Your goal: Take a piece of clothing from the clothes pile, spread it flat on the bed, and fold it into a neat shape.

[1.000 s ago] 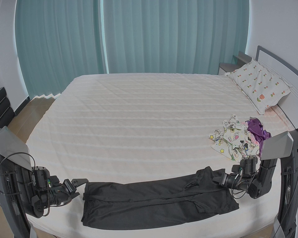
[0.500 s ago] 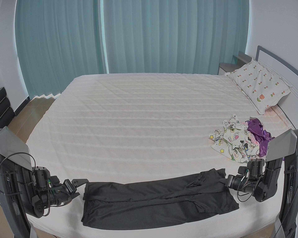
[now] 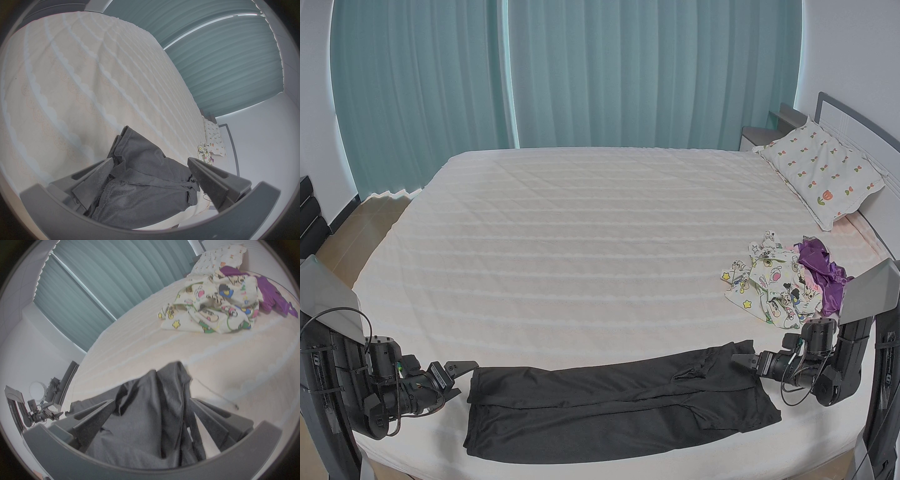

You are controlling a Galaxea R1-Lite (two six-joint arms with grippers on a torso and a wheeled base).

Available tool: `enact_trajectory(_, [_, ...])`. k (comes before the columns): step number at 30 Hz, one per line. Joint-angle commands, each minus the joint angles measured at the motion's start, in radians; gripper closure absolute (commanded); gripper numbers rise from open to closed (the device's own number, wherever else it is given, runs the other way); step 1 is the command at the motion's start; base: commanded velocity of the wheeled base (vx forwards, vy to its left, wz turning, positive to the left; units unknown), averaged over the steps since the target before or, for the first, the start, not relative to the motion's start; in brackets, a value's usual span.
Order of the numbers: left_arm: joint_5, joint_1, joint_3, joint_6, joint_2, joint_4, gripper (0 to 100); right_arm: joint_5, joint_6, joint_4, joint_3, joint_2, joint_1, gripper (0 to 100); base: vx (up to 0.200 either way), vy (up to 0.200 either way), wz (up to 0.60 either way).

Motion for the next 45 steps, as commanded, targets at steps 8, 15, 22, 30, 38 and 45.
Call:
enact_trajectory(8, [0.001,-0.001,-0.003,-0.002,0.003,-0.016,0,-0.082,0.182,0.076,-0.128,-0.107,0.182,0,0.0,0.0,0.0])
enact_trajectory(15, [0.001,-0.001,-0.003,-0.001,0.003,-0.016,0,-0.088,0.188,0.172,-0.161,-0.044,0.251,0,0.0,0.0,0.0])
enact_trajectory(22, [0.001,-0.003,-0.006,0.001,0.01,-0.016,0,-0.093,0.188,0.243,-0.217,0.017,0.258,0,0.0,0.0,0.0])
enact_trajectory(30, [0.003,-0.004,-0.011,0.007,0.013,-0.016,0,-0.094,0.188,0.321,-0.276,0.01,0.291,0,0.0,0.0,0.0])
enact_trajectory(38, [0.006,-0.004,-0.015,0.009,0.017,-0.016,0,-0.094,0.186,0.349,-0.333,0.01,0.321,0,0.0,0.0,0.0])
enact_trajectory(45, [0.006,-0.006,-0.015,0.009,0.019,-0.016,0,-0.096,0.188,0.364,-0.414,0.025,0.292,0,0.0,0.0,0.0])
